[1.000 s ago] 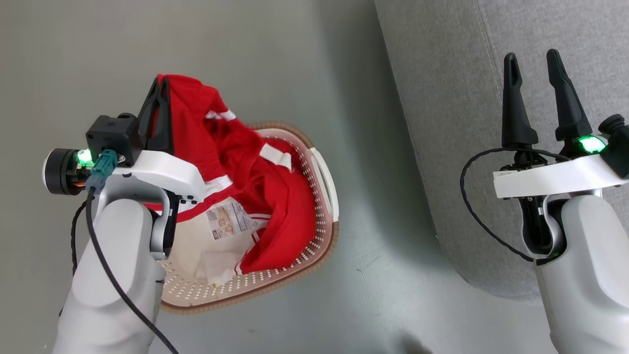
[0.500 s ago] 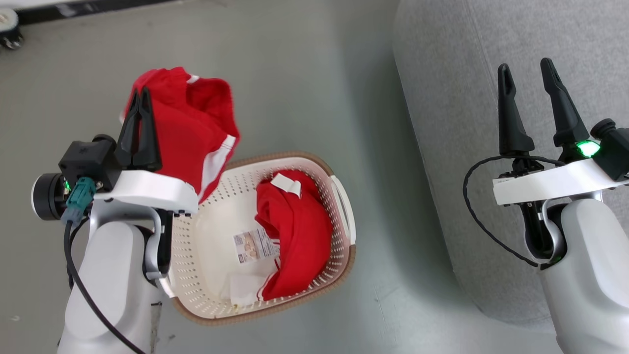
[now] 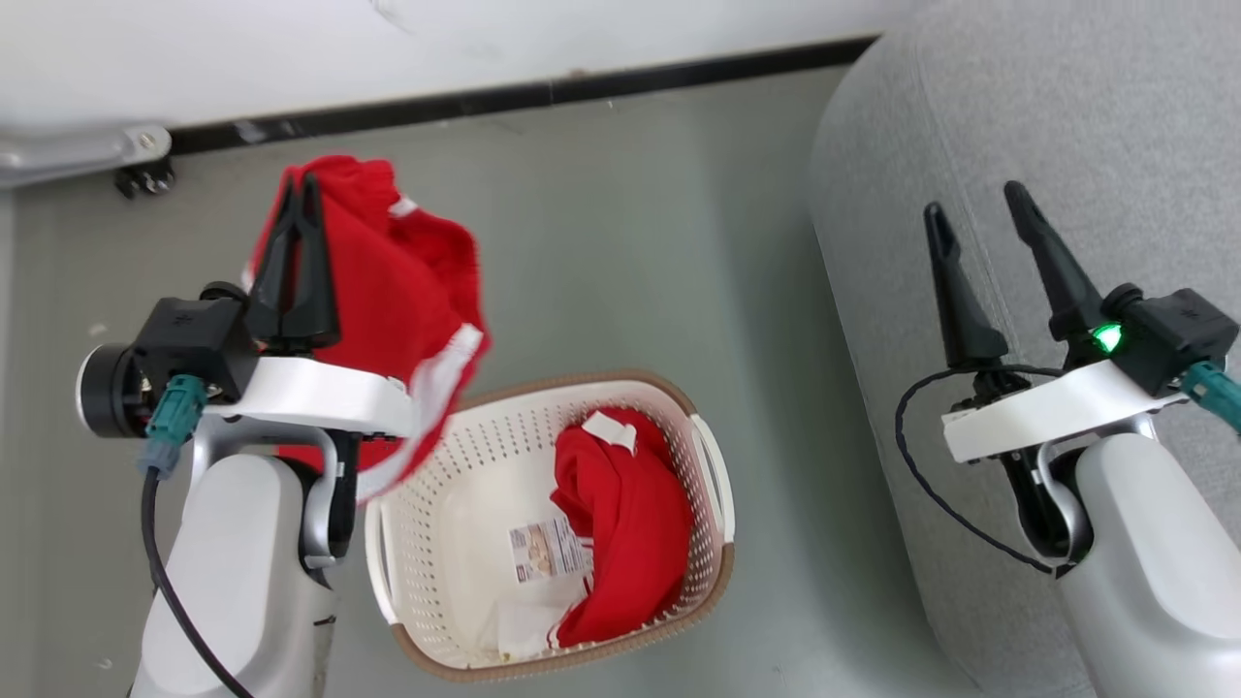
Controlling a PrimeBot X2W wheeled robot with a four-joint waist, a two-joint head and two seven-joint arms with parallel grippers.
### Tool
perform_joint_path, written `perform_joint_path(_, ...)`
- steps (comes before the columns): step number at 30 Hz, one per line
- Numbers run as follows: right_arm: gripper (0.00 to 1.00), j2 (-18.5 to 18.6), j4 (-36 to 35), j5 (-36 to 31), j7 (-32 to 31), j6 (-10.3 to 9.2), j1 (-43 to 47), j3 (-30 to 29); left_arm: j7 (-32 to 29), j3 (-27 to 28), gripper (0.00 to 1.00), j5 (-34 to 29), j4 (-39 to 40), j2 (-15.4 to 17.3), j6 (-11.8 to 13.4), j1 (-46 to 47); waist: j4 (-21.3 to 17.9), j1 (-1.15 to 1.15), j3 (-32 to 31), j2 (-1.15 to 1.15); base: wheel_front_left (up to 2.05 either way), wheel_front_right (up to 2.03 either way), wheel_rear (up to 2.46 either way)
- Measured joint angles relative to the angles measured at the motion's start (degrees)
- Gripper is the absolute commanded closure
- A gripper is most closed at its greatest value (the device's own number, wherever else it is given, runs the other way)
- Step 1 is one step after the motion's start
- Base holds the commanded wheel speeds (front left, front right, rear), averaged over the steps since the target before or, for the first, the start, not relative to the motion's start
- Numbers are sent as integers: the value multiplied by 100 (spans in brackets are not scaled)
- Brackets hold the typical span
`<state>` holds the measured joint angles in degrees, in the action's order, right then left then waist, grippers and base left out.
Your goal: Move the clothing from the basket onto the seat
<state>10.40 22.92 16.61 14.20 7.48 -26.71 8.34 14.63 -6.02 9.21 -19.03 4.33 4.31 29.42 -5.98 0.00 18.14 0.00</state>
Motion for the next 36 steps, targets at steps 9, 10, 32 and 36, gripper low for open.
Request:
perform_joint_path(9, 0, 226, 77, 19, -11, 1, 116, 951, 0, -208, 100, -79, 233, -80, -207, 1, 188, 0, -562, 0, 0, 0, 0)
perform_joint_path(10, 0, 252, 90, 34, -18, 0, 132, 1063, 0, -232, 100, -79, 247, -83, -236, 1, 207, 0, -621, 0, 0, 0, 0)
perform_joint_path(32, 0, 366, -151, 1529, -617, 0, 439, 3454, 0, -675, 100, -87, 223, -140, -497, 1, 505, 0, -1600, 0, 0, 0, 0)
perform_joint_path(36, 0, 370, -205, 1971, -715, 0, 497, 3730, 0, -857, 100, -87, 229, -154, -591, 1, 553, 0, -1735, 0, 0, 0, 0)
